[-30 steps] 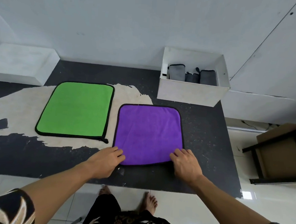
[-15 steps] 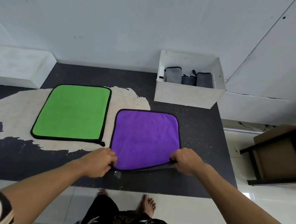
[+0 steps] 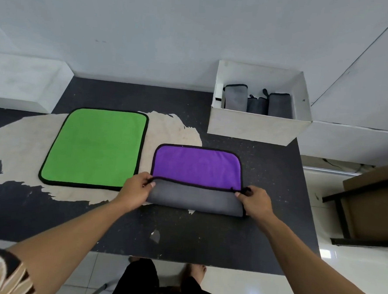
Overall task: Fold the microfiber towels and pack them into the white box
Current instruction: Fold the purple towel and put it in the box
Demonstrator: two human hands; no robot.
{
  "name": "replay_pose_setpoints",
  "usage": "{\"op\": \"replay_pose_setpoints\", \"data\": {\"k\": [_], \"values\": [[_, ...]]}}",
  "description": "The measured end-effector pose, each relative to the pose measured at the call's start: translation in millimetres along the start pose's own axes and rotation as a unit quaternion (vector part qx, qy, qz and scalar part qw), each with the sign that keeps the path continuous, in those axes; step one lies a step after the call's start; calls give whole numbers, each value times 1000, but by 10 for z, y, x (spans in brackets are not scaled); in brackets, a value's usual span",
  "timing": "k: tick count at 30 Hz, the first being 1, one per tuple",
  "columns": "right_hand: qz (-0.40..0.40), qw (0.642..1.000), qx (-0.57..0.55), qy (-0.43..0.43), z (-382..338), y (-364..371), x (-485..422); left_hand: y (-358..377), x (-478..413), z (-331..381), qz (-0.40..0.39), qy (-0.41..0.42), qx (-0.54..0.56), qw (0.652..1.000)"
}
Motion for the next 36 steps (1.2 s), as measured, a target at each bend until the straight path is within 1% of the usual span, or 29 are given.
{"op": "replay_pose_setpoints", "data": {"k": [4,6,7,9,10,11,13,15,17,19,21,24,27,30,33,36], "values": [[99,993,-46,-38,-333,-120,-318,-108,-268,276,82,14,68,994],[107,991,-79,-26,-525,-166,-502,-152,-443,419,111,-1,69,991],[92,993,-74,-12,-582,-156,-577,-143,-515,444,107,-25,58,992],[46,999,-15,15,-599,-94,-652,-65,-583,398,56,-91,36,994],[29,999,15,23,-574,-55,-658,-18,-581,348,32,-116,23,992],[22,999,33,27,-536,-17,-651,24,-565,305,24,-126,7,992],[31,999,39,23,-489,17,-642,61,-541,276,45,-117,-14,992],[58,998,27,11,-518,-8,-654,33,-572,330,77,-88,-19,993],[91,996,1,-1,-589,-58,-694,-35,-663,426,107,-53,-4,993],[111,994,-3,-3,-633,-99,-755,-88,-766,511,114,-38,27,992],[100,995,24,10,-638,-102,-804,-88,-851,529,93,-48,22,994],[73,995,58,27,-593,-57,-837,-21,-923,452,42,-82,-30,995],[94,994,53,14,-624,-63,-862,-5,-951,439,54,-81,-57,994],[120,992,40,-3,-703,-97,-868,-14,-950,456,72,-85,-62,992],[88,994,57,8,-707,-76,-819,-31,-944,468,50,-108,-88,989],[78,996,40,9,-659,-60,-731,-40,-909,501,19,-141,-100,985]]}}
Point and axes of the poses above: each hand's wrist, its own x-axis away from the middle knuckle, its own y-axis out of the palm, z = x × y, the point moved 2 cm from there along -x, towards the middle knuckle, and after that the axes turned 4 degrees about x, right-handed, at the moved point
